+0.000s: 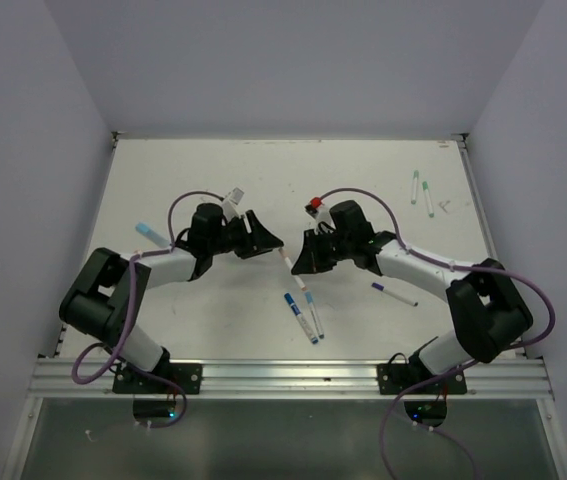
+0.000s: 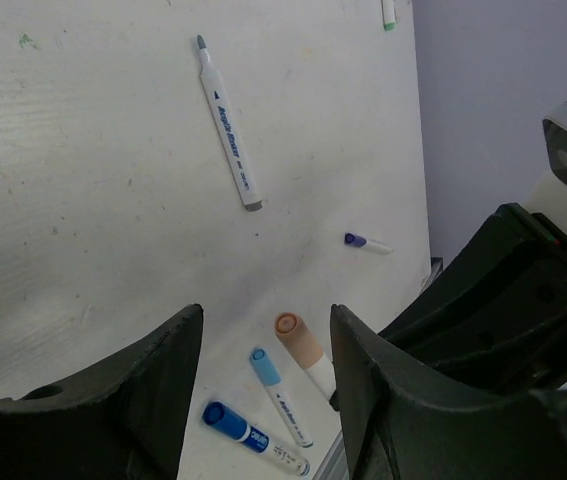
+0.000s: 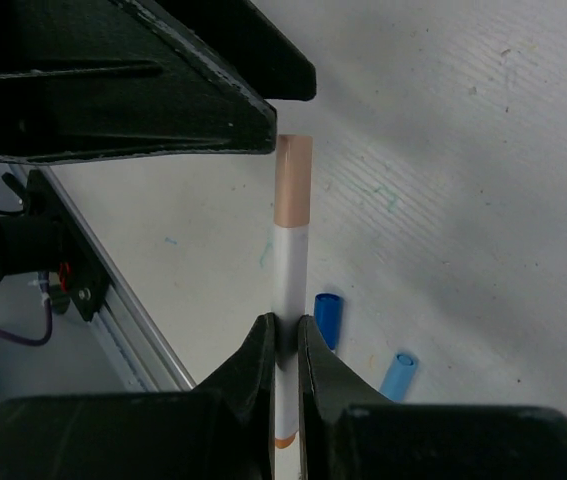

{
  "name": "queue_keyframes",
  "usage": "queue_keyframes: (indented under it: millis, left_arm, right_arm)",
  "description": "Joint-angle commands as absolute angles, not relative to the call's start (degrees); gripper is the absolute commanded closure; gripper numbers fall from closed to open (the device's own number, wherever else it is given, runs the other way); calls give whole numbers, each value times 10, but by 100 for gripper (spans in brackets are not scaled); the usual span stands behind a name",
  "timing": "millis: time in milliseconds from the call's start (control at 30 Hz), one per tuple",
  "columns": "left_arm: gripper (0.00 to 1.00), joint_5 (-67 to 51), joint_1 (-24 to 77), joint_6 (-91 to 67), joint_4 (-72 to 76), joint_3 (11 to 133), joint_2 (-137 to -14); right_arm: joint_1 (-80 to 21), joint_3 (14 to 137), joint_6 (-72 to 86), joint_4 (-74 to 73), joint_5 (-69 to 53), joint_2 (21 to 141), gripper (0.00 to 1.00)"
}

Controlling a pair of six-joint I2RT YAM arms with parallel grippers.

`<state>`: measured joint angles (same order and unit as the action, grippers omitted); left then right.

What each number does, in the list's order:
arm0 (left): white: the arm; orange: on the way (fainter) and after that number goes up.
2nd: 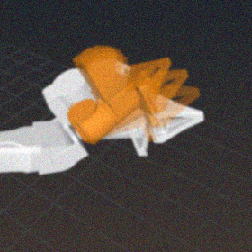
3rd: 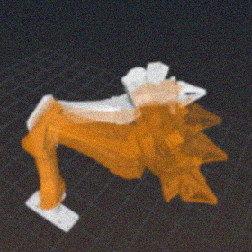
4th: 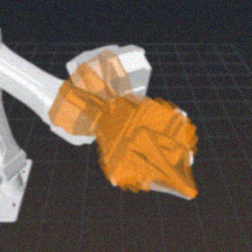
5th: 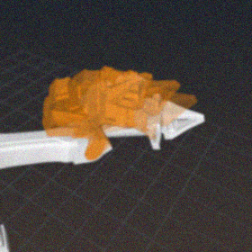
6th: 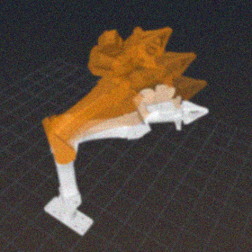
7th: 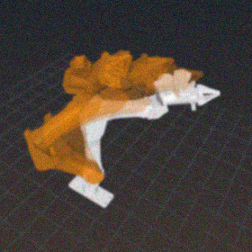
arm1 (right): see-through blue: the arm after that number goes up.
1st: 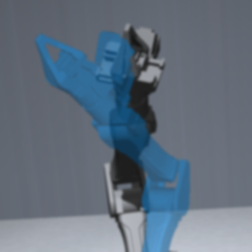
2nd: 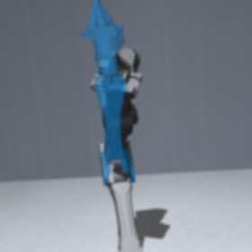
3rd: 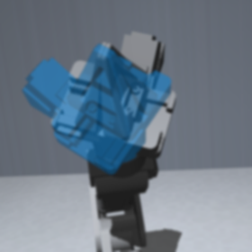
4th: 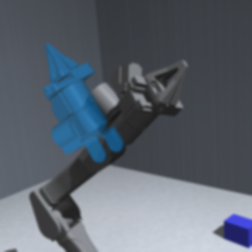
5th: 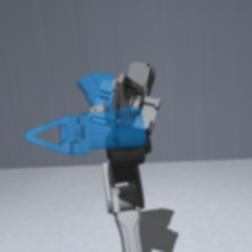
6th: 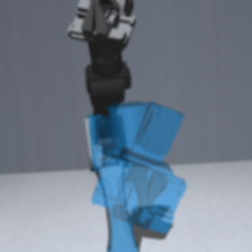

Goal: Open the pen caps

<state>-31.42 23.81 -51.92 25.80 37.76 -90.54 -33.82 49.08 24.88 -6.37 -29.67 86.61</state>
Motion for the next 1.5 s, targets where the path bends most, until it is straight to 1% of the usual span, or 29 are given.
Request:
queue_keyframes:
  millis: [0,467,667,800,1100,1200,1267,1300,1367,1400,1467]
  left_arm:
    - [43,-341,240,-541,283,382,-918]
    - [47,-362,243,-554,306,371,-928]
    - [52,-372,243,-560,317,367,-933]
    - [53,-374,243,-560,317,367,-935]
    - [62,-375,242,-560,318,364,-932]
    - [68,-376,243,-561,321,362,-933]
    - [79,-378,243,-561,323,361,-934]
    - [89,-379,243,-561,324,360,-934]
    - [99,-381,243,-562,326,359,-937]
    - [100,-381,243,-563,327,359,-937]
    - [100,-381,243,-564,330,358,-936]
  right_arm:
    - [-345,497,267,-18,-291,858,100]
    - [-357,520,269,11,-287,895,100]
    - [-361,521,270,27,-277,905,100]
    - [-364,519,271,34,-273,911,100]
    - [-366,521,276,49,-272,920,100]
    - [-368,522,278,51,-272,920,100]
    - [-370,521,278,51,-271,920,100]
    - [-370,520,277,51,-270,920,100]
    - [-371,517,272,49,-265,919,100]
    - [-371,517,272,47,-264,918,95]
    - [-371,520,266,38,-265,921,78]
